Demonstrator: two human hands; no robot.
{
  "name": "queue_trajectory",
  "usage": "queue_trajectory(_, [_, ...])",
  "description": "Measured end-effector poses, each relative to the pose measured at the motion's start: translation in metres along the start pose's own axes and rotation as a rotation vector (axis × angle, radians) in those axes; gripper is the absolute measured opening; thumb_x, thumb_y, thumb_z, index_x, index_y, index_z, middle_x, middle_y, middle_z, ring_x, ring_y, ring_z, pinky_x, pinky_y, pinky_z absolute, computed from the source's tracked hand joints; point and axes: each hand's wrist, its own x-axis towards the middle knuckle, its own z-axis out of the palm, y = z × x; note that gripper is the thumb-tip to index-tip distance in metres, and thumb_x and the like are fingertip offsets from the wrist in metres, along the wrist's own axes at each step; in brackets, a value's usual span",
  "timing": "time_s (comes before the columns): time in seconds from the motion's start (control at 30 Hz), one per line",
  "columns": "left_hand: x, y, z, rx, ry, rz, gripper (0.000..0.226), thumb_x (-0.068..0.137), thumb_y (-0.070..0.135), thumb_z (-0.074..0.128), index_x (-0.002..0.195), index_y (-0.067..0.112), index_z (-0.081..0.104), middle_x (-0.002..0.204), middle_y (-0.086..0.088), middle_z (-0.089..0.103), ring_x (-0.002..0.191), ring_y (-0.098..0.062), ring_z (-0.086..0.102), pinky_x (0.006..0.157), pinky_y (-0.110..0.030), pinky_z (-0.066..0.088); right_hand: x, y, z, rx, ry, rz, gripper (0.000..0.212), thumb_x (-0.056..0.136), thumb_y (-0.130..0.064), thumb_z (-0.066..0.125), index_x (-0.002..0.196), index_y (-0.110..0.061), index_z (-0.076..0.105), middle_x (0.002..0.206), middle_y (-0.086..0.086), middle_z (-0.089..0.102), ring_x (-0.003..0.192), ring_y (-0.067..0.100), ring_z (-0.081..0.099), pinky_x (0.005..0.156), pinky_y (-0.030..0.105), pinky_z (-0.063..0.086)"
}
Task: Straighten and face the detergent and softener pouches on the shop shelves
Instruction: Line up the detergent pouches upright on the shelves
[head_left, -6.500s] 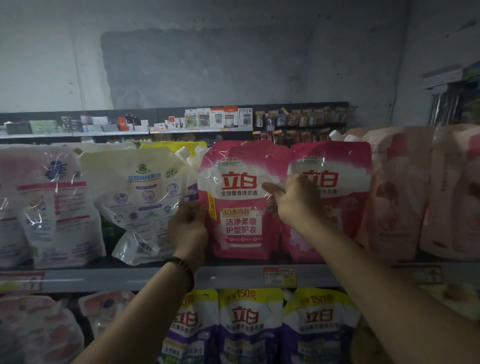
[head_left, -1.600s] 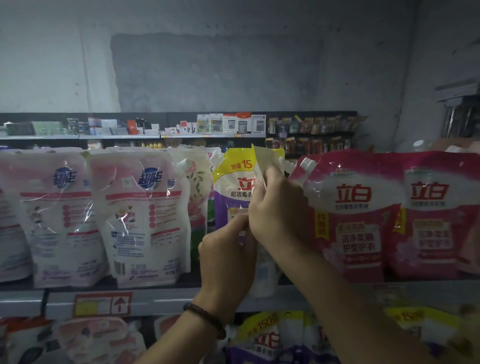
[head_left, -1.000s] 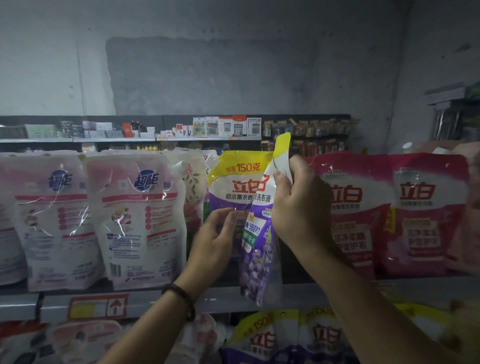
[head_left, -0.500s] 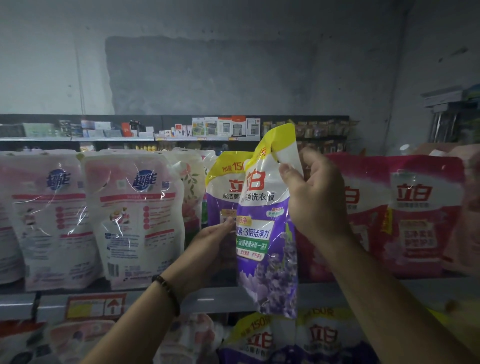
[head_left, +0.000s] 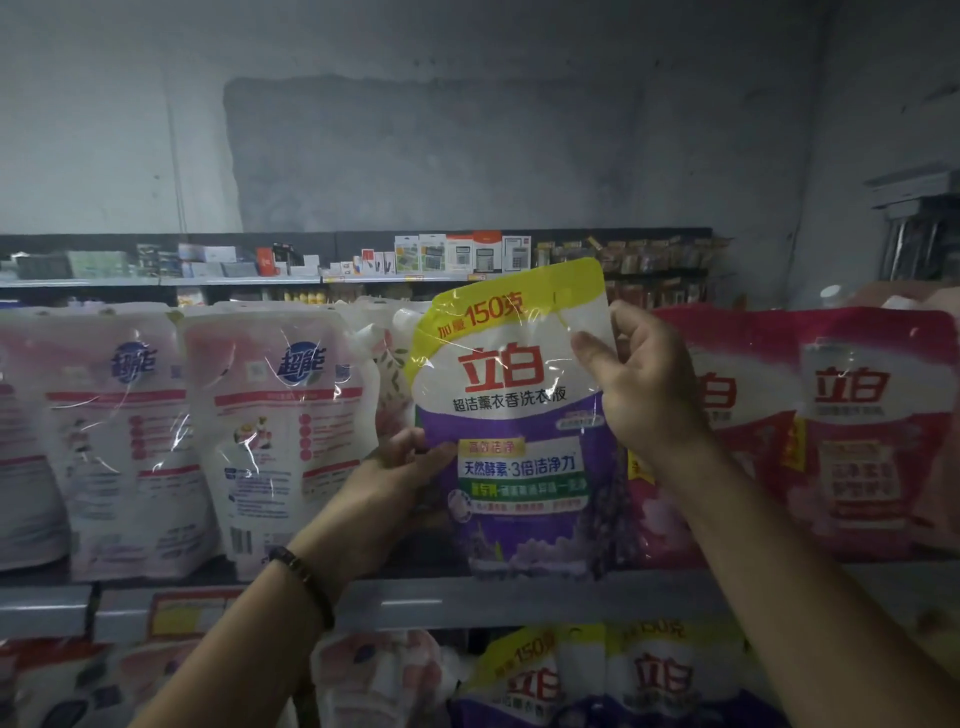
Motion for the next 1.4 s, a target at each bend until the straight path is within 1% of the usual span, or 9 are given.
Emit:
queue_trajectory(0.2, [-0.004,0.002,0.003,0.069,0.148,0.106,0.018,0.098,0.015,0.071,0.112,0.009,0.061,0.114,-0.014,0.080,0.096,-0.034,0.080,0.072,-0.049,0.068,0.005,0.018,0.004,0.018,0.022,0.021,0.009,0.107,-0.016,0.063,0.102,-0.014,0.070,0.099,0.007,0.078,0.092,0.031,0.077,0.081,0.058,0.064])
queue_trajectory(0.37, [-0.005,0.008,0.007,0.085,0.251,0.204,0.019,0.098,0.010,0.071,0.115,0.009,0.061,0.106,-0.012,0.082,0.083,-0.028,0.081,0.052,-0.034,0.060,0.011,0.036,0.010,0.017,0.061,0.016,0.017,0.105,-0.028,0.066,0.100,-0.011,0.066,0.096,0.023,0.072,0.092,0.056,0.067,0.070,0.070,0.057])
queue_trajectory(0.5, [0.000,0.005,0.006,0.142,0.307,0.292,0.014,0.097,0.006,0.072,0.108,0.012,0.067,0.095,-0.012,0.082,0.070,-0.024,0.079,0.048,-0.031,0.056,0.012,0.043,0.015,0.024,0.086,0.044,0.013,0.103,-0.028,0.068,0.105,-0.015,0.070,0.099,0.012,0.078,0.093,0.039,0.075,0.082,0.063,0.061])
queue_trajectory(0.63, [0.009,-0.003,0.004,0.150,0.320,0.298,0.013,0.097,0.004,0.073,0.101,0.015,0.068,0.099,-0.005,0.083,0.083,-0.021,0.081,0.058,-0.030,0.063,0.015,0.051,0.013,0.004,0.089,0.072,0.006,0.101,-0.022,0.072,0.103,-0.017,0.073,0.096,0.006,0.080,0.091,0.028,0.078,0.084,0.059,0.063])
queue_trajectory(0.8, [0.020,-0.022,-0.002,0.249,0.366,0.318,0.036,0.093,0.005,0.077,0.069,0.025,0.058,0.096,-0.005,0.081,0.089,-0.020,0.080,0.075,-0.048,0.067,0.013,0.053,0.008,-0.176,0.053,0.116,0.011,0.097,-0.024,0.077,0.097,-0.013,0.076,0.088,0.003,0.080,0.085,0.025,0.078,0.078,0.054,0.064])
queue_trajectory(1.0, [0.019,-0.027,-0.007,0.413,0.400,0.324,0.017,0.093,0.030,0.080,0.090,0.029,0.063,0.097,0.000,0.081,0.089,-0.019,0.080,0.079,-0.054,0.066,0.009,0.030,-0.003,-0.587,0.030,0.124,0.026,0.095,-0.026,0.080,0.078,-0.011,0.066,0.073,-0.003,0.067,0.064,0.010,0.063,0.052,0.018,0.037])
queue_trajectory(1.17, [0.009,-0.030,-0.001,0.443,0.245,0.274,0.028,0.092,0.032,0.081,0.116,0.024,0.071,0.102,0.010,0.083,0.090,-0.012,0.081,0.074,-0.032,0.066,0.003,0.012,-0.008,-0.586,0.124,0.044,0.020,0.093,-0.016,0.081,0.107,-0.004,0.074,0.083,-0.004,0.069,0.072,0.011,0.065,0.069,0.027,0.058])
queue_trajectory(1.27, [0.005,-0.035,-0.002,0.485,0.190,0.278,0.037,0.087,0.026,0.085,0.119,0.028,0.068,0.105,0.015,0.081,0.094,-0.010,0.080,0.071,-0.025,0.065,-0.003,0.005,-0.011,-0.600,0.129,0.030,0.033,0.092,-0.019,0.083,0.122,-0.007,0.074,0.099,0.001,0.077,0.072,0.002,0.060,0.056,0.002,0.042])
queue_trajectory(1.4, [0.006,-0.037,-0.002,0.519,0.169,0.279,0.048,0.079,0.026,0.090,0.120,0.031,0.065,0.109,0.018,0.080,0.098,-0.008,0.079,0.076,-0.030,0.066,-0.008,0.005,-0.015,-0.554,0.132,0.040,0.041,0.092,-0.020,0.083,0.130,-0.009,0.073,0.108,0.003,0.079,0.070,-0.012,0.053,0.056,-0.009,0.035])
